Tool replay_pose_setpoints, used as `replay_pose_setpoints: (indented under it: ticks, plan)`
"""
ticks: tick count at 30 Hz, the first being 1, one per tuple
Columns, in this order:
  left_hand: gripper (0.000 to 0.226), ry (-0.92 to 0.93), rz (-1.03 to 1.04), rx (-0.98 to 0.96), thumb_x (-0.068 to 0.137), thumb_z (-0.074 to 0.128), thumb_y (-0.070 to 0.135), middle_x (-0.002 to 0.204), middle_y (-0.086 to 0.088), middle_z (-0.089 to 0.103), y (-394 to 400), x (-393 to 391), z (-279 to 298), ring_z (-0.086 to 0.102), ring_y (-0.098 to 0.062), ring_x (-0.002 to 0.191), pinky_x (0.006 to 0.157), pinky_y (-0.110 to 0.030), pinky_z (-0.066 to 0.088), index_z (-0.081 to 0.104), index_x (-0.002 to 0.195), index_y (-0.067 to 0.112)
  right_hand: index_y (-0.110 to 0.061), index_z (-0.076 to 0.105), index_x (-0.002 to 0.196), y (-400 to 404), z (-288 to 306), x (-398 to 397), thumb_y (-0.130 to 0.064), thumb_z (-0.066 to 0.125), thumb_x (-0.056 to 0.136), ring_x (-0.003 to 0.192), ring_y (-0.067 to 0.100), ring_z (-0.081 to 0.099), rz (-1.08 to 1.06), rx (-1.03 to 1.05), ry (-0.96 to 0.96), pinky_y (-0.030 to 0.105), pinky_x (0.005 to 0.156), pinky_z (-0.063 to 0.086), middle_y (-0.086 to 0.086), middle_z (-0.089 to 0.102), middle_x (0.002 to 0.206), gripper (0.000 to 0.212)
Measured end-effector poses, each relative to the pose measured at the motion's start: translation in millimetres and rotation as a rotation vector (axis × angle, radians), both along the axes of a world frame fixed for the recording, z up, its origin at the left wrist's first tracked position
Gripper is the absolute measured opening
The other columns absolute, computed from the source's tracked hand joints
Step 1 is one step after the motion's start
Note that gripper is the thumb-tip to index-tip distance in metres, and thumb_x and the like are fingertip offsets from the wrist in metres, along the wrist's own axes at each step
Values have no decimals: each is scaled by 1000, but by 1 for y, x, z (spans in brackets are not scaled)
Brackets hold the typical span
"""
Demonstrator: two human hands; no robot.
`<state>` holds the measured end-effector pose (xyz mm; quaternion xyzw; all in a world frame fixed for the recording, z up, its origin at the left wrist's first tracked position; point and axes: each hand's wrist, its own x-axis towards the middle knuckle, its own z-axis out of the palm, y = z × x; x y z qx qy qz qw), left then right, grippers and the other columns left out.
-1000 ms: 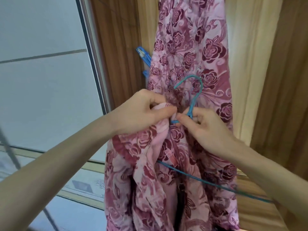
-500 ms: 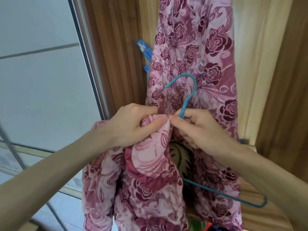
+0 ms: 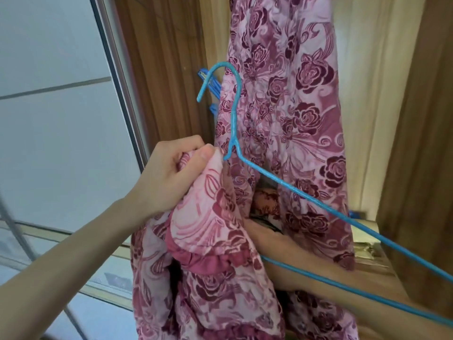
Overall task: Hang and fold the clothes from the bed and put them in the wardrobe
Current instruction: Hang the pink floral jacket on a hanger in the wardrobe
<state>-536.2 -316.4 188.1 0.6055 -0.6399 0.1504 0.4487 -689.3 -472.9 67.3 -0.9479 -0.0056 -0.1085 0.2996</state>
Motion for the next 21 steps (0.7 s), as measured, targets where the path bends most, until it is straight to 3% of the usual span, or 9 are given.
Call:
replay_pose_setpoints:
  ticks: [2, 4, 6, 8, 10, 12, 15, 18, 21]
  plan:
    - [47, 19, 0, -19, 105, 47, 41, 65, -4, 48, 1, 0, 0, 43, -7, 63, 58, -26, 35, 54, 71, 9, -29, 13, 165, 12, -14, -3, -41, 47, 107, 148, 34, 38, -209, 33, 99, 56, 116, 36, -1, 27, 168, 69]
    - [45, 16, 12, -35, 105, 48, 41, 63, 2, 47, 3, 2, -1, 43, -5, 62, 57, -24, 35, 54, 70, 12, -28, 13, 164, 13, -35, -6, -43, 51, 106, 138, 36, 50, -305, 32, 205, 50, 110, 43, 10, 46, 155, 71]
    - [41, 18, 28, -30, 104, 49, 42, 62, 11, 45, 6, 6, -4, 42, 0, 61, 57, -20, 34, 51, 68, 22, -34, 28, 152, -1, -45, -13, -54, 61, 90, 117, 37, 64, -353, -1, 173, 41, 88, 52, 11, 66, 128, 72]
    - [41, -2, 66, -14, 103, 48, 45, 60, 13, 44, 9, 12, -8, 40, 1, 59, 56, -19, 33, 48, 66, 28, -34, 48, 127, -28, -45, -23, -56, 64, 77, 104, 30, 70, -401, 41, 74, 38, 79, 52, 3, 74, 109, 57]
    - [42, -26, 114, -2, 103, 46, 50, 60, 12, 45, 13, 20, -12, 41, 1, 58, 55, -19, 32, 48, 66, 29, -32, 57, 107, -53, -35, -36, -36, 73, 79, 95, 19, 70, -450, 108, -42, 26, 77, 52, -7, 72, 96, 32]
    - [44, -35, 141, -8, 103, 45, 52, 60, 12, 45, 16, 26, -14, 40, 2, 58, 55, -18, 32, 47, 66, 28, -35, 58, 101, -70, -22, -46, -17, 75, 85, 87, 5, 64, -500, 44, -170, 10, 74, 43, -16, 66, 91, 30]
    - [53, -40, 158, -11, 104, 42, 56, 61, 2, 41, 20, 31, -17, 38, -1, 60, 54, -22, 32, 46, 69, 16, -30, 62, 106, -86, -10, -52, -21, 73, 94, 83, 4, 60, -573, -22, -322, 13, 70, 38, -14, 65, 91, 19]
    - [59, -58, 152, 33, 106, 40, 56, 61, -10, 44, 28, 36, -24, 41, -11, 56, 53, -28, 34, 48, 73, 8, -32, 61, 96, -100, 6, -64, -22, 76, 94, 76, -10, 59, -503, -78, -406, 6, 70, 40, -19, 63, 79, 18]
    - [62, -121, 169, 102, 107, 39, 57, 59, -11, 48, 38, 44, -32, 50, -28, 57, 54, -34, 40, 51, 76, 5, -31, 69, 95, -108, 40, -84, -41, 74, 87, 76, -2, 66, -357, -198, -335, 21, 69, 50, -16, 69, 83, 14]
